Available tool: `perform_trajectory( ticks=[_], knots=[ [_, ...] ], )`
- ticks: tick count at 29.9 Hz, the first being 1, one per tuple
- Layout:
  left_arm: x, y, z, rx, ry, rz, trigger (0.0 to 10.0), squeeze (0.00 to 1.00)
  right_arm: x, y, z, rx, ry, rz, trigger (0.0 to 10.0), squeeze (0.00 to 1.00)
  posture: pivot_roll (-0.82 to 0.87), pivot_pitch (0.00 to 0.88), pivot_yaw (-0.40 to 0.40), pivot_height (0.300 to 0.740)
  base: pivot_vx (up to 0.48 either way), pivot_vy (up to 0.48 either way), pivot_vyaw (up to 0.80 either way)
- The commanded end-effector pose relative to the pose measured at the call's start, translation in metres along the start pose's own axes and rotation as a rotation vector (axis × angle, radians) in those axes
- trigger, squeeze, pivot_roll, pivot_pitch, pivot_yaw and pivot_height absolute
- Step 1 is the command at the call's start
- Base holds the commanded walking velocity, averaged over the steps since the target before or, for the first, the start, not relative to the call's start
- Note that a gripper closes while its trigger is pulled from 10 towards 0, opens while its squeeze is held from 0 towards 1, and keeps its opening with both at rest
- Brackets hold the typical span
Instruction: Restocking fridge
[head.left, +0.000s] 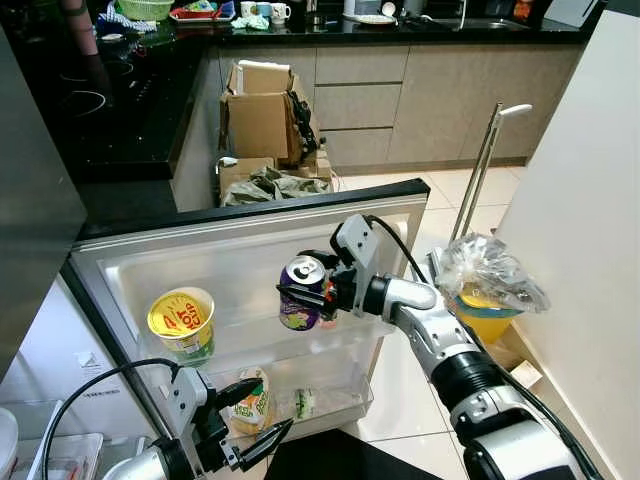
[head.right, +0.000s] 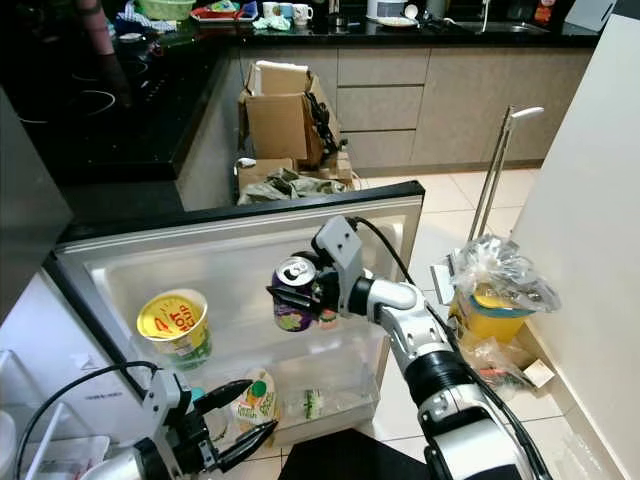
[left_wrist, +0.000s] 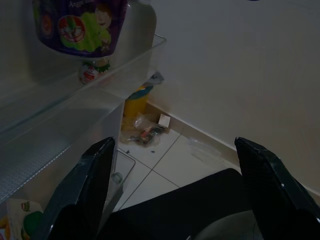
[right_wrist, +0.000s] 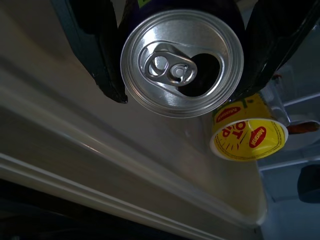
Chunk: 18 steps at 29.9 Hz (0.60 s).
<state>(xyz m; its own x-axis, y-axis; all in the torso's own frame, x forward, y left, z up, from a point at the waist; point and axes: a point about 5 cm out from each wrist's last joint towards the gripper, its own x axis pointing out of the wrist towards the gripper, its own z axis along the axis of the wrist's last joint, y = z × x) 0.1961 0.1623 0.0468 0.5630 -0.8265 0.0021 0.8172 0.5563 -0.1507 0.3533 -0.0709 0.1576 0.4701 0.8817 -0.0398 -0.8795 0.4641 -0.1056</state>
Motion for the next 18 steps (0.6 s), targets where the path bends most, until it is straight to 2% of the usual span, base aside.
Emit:
perform_trajectory(
  ticks=[1,10,18],
  knots=[
    [0.001,-0.003,-0.001,-0.008,0.000,-0.002,10.0,0.00,0.003,0.001,-0.001,-0.015,0.010,0.007,10.0,0.00,-0.01,0.061,-0.037,0.740,0.000,0.000,0.00],
    [0.001,-0.007,0.002,-0.003,-0.012,0.001,10.0,0.00,0.021,0.007,-0.009,-0.066,0.063,-0.052,10.0,0.00,0.01,0.085,-0.040,0.740,0.000,0.000,0.00],
    [-0.003,-0.011,0.003,-0.003,-0.005,0.000,10.0,0.00,0.028,0.007,-0.009,-0.087,0.062,-0.093,10.0,0.00,0.02,0.101,-0.039,0.740,0.000,0.000,0.00]
  ],
)
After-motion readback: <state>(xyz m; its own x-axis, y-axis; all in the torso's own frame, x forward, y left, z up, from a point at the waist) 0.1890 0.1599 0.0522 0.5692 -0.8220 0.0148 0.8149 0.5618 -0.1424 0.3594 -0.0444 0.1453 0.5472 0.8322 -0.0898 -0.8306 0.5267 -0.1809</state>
